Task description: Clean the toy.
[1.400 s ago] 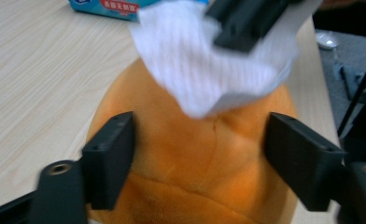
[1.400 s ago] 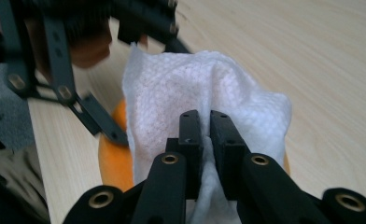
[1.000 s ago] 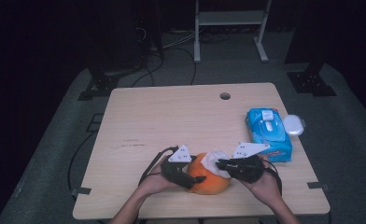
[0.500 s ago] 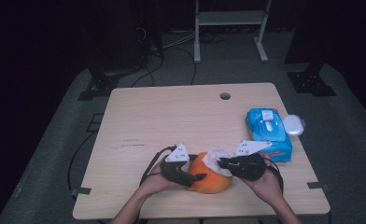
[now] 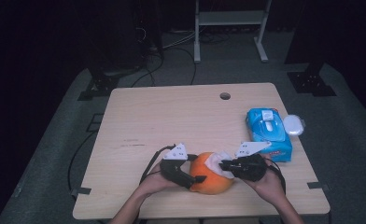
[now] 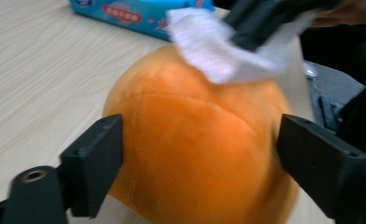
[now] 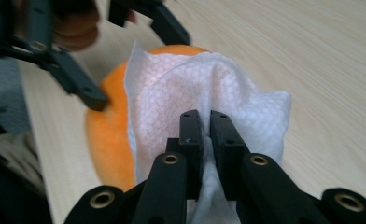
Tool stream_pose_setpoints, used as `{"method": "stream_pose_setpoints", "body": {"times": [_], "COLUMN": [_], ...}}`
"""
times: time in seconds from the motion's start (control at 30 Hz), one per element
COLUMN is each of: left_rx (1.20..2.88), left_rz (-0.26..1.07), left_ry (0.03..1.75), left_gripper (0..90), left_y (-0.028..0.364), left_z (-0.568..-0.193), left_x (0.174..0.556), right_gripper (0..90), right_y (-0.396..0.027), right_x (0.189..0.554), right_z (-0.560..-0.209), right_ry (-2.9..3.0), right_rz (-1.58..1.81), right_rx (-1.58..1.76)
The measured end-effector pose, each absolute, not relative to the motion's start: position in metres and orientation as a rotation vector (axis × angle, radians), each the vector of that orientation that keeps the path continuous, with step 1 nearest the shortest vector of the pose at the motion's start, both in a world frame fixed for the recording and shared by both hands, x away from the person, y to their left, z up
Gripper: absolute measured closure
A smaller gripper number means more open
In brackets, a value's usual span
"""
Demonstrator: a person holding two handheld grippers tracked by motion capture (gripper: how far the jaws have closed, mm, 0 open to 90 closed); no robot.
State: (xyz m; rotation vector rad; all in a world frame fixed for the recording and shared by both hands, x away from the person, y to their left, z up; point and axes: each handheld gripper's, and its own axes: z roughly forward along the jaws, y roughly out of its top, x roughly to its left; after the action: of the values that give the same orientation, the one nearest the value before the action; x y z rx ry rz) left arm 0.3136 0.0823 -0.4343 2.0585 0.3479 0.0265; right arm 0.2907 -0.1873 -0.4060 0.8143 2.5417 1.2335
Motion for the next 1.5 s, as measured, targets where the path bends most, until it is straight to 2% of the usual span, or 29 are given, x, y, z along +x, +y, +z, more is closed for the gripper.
{"method": "stream_pose_setpoints", "body": {"times": [0.13,0.3,0.4,0.5,0.6,0.63,0.7,0.77,0.87,1.07,1.3,1.33,1.37,1.4,1.5], "left_rx": [2.069,2.086,2.088,2.068,2.077,2.079,2.091,2.094,2.096,2.107,2.085,2.085,2.092,2.108,2.111], "left_rz": [0.068,0.091,0.104,0.068,0.032,0.030,0.066,0.098,0.131,0.155,0.034,0.032,0.049,0.070,0.106], "left_ry": [0.354,0.341,0.342,0.403,0.409,0.401,0.373,0.353,0.311,0.296,0.374,0.358,0.334,0.325,0.310], "left_gripper": [21.5,21.6,17.9,8.0,7.0,8.6,20.3,27.5,30.6,28.8,12.1,14.9,24.0,28.5,36.1], "left_y": [0.079,0.076,0.077,0.077,0.075,0.076,0.076,0.076,0.072,0.070,0.077,0.077,0.078,0.077,0.077], "left_z": [-0.435,-0.435,-0.434,-0.438,-0.444,-0.445,-0.443,-0.439,-0.433,-0.433,-0.440,-0.442,-0.442,-0.443,-0.440], "left_x": [0.312,0.311,0.312,0.317,0.319,0.319,0.316,0.313,0.309,0.307,0.318,0.317,0.316,0.314,0.311], "right_gripper": [83.3,83.2,83.2,83.3,83.3,83.4,83.3,83.3,83.3,83.4,83.6,83.6,83.6,83.6,83.5], "right_y": [-0.193,-0.183,-0.177,-0.181,-0.186,-0.186,-0.184,-0.179,-0.169,-0.154,-0.187,-0.189,-0.190,-0.189,-0.184], "right_x": [0.294,0.287,0.288,0.292,0.294,0.294,0.293,0.290,0.283,0.280,0.293,0.294,0.295,0.296,0.294], "right_z": [-0.406,-0.393,-0.395,-0.402,-0.405,-0.405,-0.404,-0.399,-0.389,-0.387,-0.400,-0.400,-0.400,-0.400,-0.399], "right_ry": [2.523,2.490,2.504,2.521,2.531,2.533,2.531,2.511,2.495,2.516,2.503,2.503,2.503,2.508,2.532], "right_rz": [1.233,1.273,1.241,1.250,1.269,1.263,1.250,1.243,1.272,1.258,1.274,1.271,1.262,1.267,1.230], "right_rx": [0.859,0.794,0.769,0.809,0.831,0.827,0.827,0.797,0.749,0.682,0.836,0.847,0.852,0.853,0.838]}}
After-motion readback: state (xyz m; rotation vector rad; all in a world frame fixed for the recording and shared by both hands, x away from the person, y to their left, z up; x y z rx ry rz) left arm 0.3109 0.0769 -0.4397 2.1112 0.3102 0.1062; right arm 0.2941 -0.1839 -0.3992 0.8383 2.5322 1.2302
